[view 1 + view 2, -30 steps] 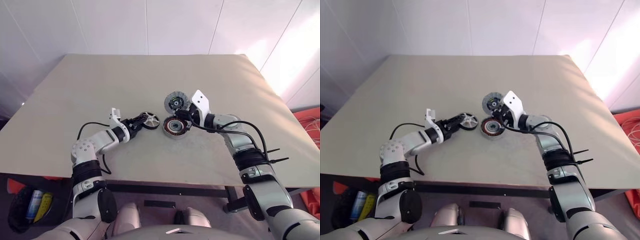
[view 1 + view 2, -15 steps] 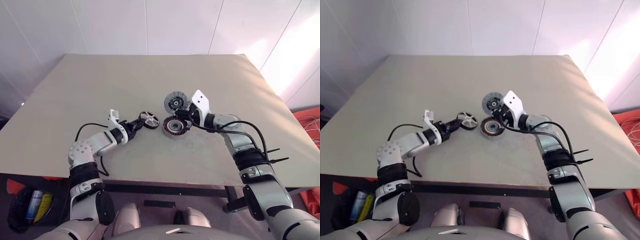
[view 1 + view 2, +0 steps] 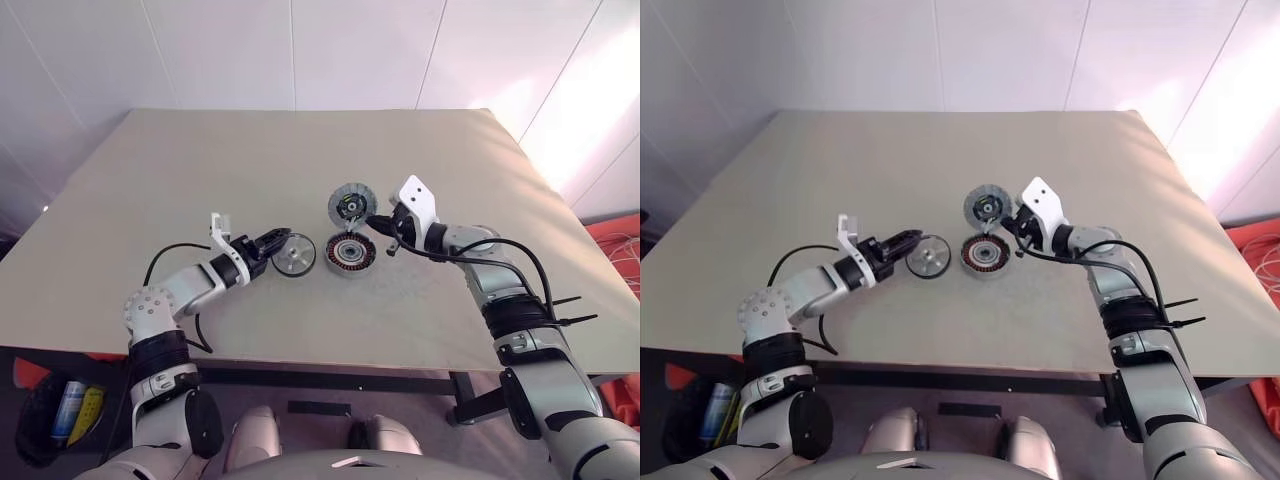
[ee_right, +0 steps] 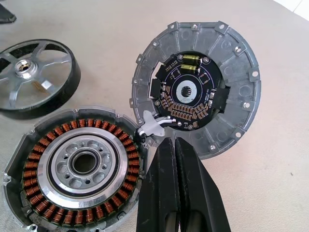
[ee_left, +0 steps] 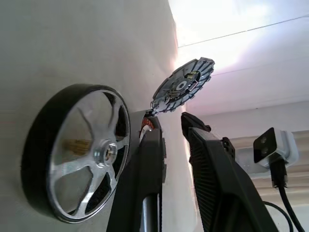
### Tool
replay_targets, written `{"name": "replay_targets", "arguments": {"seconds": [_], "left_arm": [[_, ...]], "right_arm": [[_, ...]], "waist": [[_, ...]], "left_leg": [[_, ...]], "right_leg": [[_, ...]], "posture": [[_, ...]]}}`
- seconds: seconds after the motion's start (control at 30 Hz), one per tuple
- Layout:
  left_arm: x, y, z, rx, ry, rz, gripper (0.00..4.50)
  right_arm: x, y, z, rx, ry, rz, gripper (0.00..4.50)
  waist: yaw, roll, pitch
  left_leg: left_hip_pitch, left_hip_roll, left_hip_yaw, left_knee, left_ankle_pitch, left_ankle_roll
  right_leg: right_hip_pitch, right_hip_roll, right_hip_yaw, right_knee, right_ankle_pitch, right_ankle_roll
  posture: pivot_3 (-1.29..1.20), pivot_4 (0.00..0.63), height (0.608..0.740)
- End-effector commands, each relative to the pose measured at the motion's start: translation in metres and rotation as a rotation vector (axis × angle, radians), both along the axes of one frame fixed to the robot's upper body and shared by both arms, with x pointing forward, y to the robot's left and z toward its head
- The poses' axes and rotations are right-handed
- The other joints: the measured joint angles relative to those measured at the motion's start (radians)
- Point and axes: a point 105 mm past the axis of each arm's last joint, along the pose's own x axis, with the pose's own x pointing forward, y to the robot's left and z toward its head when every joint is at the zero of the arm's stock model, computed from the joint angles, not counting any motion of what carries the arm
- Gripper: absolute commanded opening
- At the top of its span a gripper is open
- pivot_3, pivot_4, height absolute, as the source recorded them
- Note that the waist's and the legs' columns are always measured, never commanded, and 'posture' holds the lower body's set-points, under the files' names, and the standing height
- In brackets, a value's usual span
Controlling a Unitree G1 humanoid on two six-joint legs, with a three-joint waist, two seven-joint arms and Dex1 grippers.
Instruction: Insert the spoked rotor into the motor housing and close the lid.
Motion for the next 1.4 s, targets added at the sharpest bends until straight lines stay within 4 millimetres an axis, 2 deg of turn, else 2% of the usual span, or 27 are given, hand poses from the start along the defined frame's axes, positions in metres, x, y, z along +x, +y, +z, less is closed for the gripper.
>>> {"name": "replay_targets", "arguments": {"seconds": [0.03,0.43,0.53,0.93,1.4], "left_arm": [[0.006,0.006,-0.001,0.028,0.003,0.042,0.93],[-0.013,0.018,0.004,0.128,-0.114,-0.012,0.93],[-0.012,0.02,0.003,0.109,-0.097,0.003,1.8],[0.002,0.017,-0.017,0.14,0.015,0.086,1.8],[0.007,0.002,-0.017,0.144,0.008,0.029,1.8]], "right_arm": [[0.004,0.001,0.019,0.024,-0.066,0.0,0.0],[0.004,0.005,0.016,0.026,-0.059,0.005,0.0],[0.004,0.006,0.015,0.027,-0.058,0.007,0.0],[0.005,0.007,0.016,0.029,-0.06,0.01,0.0],[0.004,0.008,0.015,0.028,-0.062,0.012,0.0]], "waist": [[0.0,0.0,0.0],[-0.001,0.0,0.0],[0.0,0.0,0.0],[-0.001,0.0,0.0],[0.0,0.0,0.0]], "left_leg": [[0.0,0.0,0.0,0.0,0.0,0.0],[0.0,0.0,0.0,0.0,0.0,0.0],[0.004,0.0,0.0,0.0,-0.001,-0.003],[0.004,0.0,0.0,0.0,-0.001,-0.003],[0.004,0.0,0.0,0.0,-0.001,-0.003]], "right_leg": [[0.0,0.0,0.0,0.0,0.0,0.0],[0.0,0.0,0.0,0.0,0.0,0.0],[0.003,0.0,0.0,0.0,0.0,0.0],[0.004,0.0,0.0,0.0,0.0,0.0],[0.004,0.0,0.0,0.0,0.0,0.0]], "posture": [[0.0,0.0,0.74],[0.0,0.0,0.74],[0.0,0.0,0.74],[0.0,0.0,0.74],[0.0,0.0,0.74]]}}
